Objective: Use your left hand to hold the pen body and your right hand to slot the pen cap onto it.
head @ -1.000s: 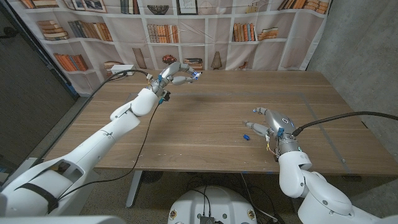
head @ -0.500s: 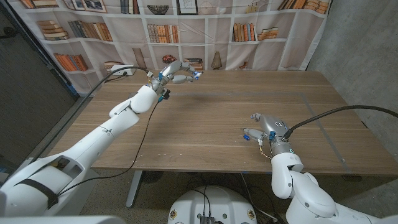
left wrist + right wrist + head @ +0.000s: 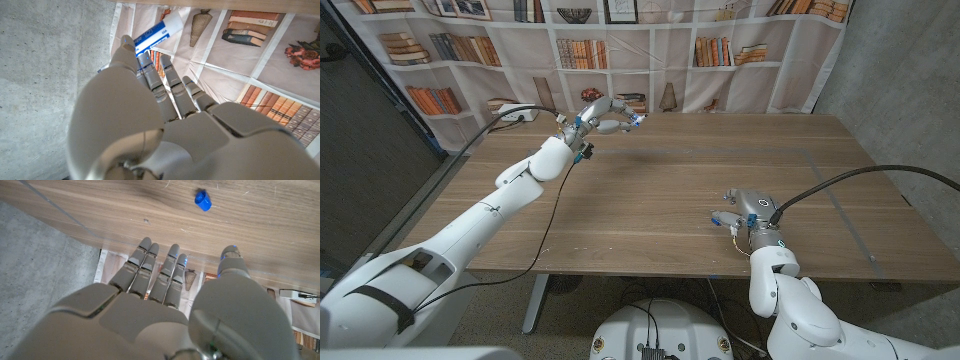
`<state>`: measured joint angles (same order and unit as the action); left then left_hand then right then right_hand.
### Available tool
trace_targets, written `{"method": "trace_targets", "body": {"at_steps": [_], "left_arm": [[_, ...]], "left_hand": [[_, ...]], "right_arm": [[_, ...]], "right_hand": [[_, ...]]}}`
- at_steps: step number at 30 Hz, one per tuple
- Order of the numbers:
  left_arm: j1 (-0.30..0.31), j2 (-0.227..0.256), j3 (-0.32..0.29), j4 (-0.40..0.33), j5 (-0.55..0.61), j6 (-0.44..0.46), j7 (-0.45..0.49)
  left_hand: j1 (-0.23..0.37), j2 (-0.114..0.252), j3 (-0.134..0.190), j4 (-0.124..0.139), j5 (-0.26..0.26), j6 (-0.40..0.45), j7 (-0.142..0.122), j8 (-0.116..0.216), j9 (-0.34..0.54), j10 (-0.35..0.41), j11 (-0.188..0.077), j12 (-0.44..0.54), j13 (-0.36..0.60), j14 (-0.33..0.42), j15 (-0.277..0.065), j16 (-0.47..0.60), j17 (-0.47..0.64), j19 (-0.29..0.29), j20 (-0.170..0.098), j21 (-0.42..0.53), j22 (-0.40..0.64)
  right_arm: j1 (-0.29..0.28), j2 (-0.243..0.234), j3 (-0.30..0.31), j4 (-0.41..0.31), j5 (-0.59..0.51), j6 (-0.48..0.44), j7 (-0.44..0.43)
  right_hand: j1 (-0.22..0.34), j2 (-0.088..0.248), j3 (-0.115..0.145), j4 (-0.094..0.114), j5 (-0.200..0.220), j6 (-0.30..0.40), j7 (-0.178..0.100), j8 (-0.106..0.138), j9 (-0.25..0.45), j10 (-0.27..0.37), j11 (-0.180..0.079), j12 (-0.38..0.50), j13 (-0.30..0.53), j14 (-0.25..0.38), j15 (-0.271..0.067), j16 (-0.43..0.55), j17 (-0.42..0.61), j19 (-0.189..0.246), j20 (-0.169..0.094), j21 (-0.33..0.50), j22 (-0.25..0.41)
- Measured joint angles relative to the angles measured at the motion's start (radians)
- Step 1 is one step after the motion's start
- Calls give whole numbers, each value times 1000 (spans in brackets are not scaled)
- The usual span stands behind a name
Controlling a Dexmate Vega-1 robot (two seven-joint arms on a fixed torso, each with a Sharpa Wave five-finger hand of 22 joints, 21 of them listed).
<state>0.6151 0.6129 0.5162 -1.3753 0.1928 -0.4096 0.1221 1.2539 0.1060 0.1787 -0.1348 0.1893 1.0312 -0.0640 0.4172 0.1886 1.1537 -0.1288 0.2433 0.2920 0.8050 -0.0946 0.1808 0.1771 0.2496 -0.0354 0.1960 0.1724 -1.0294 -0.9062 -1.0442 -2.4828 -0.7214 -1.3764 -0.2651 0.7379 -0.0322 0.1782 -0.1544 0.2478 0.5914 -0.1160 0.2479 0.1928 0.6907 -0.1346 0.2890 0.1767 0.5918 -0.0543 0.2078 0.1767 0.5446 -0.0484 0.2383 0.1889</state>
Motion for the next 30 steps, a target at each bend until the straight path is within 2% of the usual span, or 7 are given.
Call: {"method": "trace_targets", "body": {"at_steps": [8, 13, 21, 30], "left_arm": [[0, -2, -1, 4, -4, -6, 2], [-1, -2, -1, 7, -9, -8, 1], [-5, -3, -1, 11, -16, -11, -13], [-8, 0, 0, 12, -22, -12, -32]], "left_hand": [[4, -4, 0, 0, 0, 0, 0, -3, 0, 0, 0, -3, 16, 0, 0, 0, 0, 0, 0, 0, 0], [3, -3, 0, 0, -1, 0, 0, 1, 0, 0, 0, 1, 17, 0, 0, 0, 0, 0, 0, 0, 0], [-3, -10, 3, -3, -4, 3, 3, 1, 5, 0, 0, 1, 40, 0, 0, 0, 0, -6, -6, 0, 0], [-3, -10, 3, -3, -5, 7, 0, 1, 5, 0, 0, 1, 46, -5, 5, 0, 0, -11, 0, 0, 0]], "right_arm": [[20, 23, -20, 36, -40, -10, 62], [36, 32, -31, 53, -40, -11, 77], [60, 41, -50, 79, -4, -17, 73], [72, 53, -61, 112, 17, -18, 50]], "right_hand": [[11, 8, 0, 0, 0, 20, 9, 0, -2, 17, -3, 0, 0, 5, -5, 0, 0, 2, -2, 0, 0], [31, 11, 7, -1, 0, 29, 4, 0, -2, 25, -11, 0, 0, 16, -4, 0, 0, 9, -2, 0, 0], [50, 16, 11, -3, 0, 34, -2, 0, -2, 30, -16, 0, 0, 20, -1, 0, 0, 13, -5, 0, 0], [76, 15, 19, -11, 4, 47, -4, -1, -2, 46, -21, 0, 0, 27, -5, -5, 0, 13, -5, 0, 0]]}}
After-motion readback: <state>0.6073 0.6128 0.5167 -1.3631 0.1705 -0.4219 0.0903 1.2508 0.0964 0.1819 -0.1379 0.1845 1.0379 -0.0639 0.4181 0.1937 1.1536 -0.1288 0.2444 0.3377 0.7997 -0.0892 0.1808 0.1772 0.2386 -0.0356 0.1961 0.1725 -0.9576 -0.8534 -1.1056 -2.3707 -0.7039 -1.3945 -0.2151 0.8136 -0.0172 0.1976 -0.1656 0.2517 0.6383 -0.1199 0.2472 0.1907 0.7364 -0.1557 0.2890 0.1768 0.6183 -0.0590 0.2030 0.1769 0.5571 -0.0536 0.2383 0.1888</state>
